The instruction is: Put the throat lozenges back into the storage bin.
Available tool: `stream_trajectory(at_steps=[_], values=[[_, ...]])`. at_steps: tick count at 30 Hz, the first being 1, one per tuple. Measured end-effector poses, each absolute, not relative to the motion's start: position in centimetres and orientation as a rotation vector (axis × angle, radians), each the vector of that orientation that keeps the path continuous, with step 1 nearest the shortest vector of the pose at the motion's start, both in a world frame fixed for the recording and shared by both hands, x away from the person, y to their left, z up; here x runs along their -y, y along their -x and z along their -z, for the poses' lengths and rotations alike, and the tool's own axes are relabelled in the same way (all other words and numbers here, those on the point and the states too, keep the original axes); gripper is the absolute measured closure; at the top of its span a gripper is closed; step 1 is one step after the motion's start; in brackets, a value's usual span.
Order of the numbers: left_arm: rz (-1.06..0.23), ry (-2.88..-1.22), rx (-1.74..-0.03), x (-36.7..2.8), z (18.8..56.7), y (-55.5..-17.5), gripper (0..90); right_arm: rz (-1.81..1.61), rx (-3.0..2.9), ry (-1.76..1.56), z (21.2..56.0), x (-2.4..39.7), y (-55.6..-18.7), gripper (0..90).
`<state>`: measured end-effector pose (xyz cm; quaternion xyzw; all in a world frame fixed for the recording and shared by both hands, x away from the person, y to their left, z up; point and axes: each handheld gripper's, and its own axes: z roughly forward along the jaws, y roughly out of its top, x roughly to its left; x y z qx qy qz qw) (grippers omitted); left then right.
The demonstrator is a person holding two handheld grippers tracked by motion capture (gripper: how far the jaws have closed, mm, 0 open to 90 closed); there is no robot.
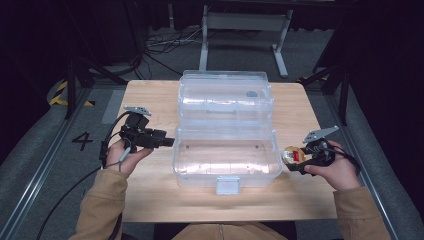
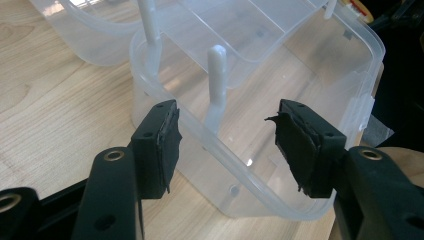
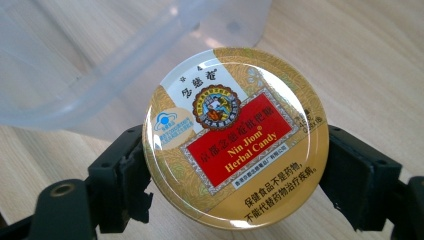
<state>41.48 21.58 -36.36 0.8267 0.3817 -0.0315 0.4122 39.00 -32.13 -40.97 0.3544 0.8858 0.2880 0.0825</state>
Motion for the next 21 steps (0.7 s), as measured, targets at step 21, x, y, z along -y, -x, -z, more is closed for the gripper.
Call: stream_trajectory(at_steps=[21], values=[[0.067,-2.079,-0.986,-22.2,36.5,-40.9,43.3,-1.017,-2.593,-0.959,36.6,31.1,-38.4,20.5]])
